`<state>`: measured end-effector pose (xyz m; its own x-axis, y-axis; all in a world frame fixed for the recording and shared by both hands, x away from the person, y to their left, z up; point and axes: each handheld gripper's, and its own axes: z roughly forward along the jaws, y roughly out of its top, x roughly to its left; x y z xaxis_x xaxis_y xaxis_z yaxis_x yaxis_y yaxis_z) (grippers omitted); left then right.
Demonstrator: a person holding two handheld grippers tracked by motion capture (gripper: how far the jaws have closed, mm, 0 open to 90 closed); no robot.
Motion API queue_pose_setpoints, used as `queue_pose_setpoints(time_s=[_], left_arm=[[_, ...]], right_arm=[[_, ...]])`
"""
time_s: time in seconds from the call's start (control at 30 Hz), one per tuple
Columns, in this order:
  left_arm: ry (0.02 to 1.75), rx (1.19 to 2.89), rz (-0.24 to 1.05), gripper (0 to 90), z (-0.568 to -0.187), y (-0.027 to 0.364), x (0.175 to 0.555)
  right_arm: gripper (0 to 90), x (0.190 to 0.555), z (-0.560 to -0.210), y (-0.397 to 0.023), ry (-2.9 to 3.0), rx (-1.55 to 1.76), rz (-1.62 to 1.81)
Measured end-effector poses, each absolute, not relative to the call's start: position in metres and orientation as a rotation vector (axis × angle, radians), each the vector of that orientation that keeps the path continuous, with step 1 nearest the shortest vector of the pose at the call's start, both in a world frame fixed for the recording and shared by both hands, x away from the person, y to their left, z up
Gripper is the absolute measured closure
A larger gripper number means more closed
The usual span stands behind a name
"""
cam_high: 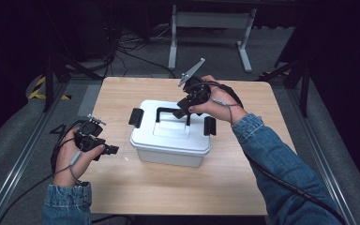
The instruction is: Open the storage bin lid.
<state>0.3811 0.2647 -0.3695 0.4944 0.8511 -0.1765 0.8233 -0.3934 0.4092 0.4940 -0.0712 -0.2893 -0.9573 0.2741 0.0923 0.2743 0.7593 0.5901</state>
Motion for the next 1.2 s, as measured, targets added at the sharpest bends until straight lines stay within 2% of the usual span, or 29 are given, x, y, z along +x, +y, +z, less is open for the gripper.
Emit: queue_pose_setpoints(time_s=[0.23,0.27,0.4,0.8,1.2], left_arm=[[1.38,2.306,0.084,34.8,-0.37,0.265,0.382],[1.382,2.306,0.085,34.8,-0.37,0.265,0.381],[1.383,2.306,0.077,34.8,-0.37,0.264,0.382],[1.384,2.307,0.077,34.7,-0.371,0.264,0.382],[1.384,2.312,0.072,34.6,-0.372,0.264,0.382]], right_arm=[[51.3,0.498,-0.298,-0.064,-2.934,-0.462,-0.965],[56.1,0.499,-0.3,-0.063,-2.949,-0.434,-0.958],[65.5,0.496,-0.301,-0.06,-2.958,-0.413,-0.927],[82.3,0.49,-0.301,-0.055,-2.981,-0.323,-0.882],[84.1,0.488,-0.298,-0.052,-3.006,-0.231,-0.859]])
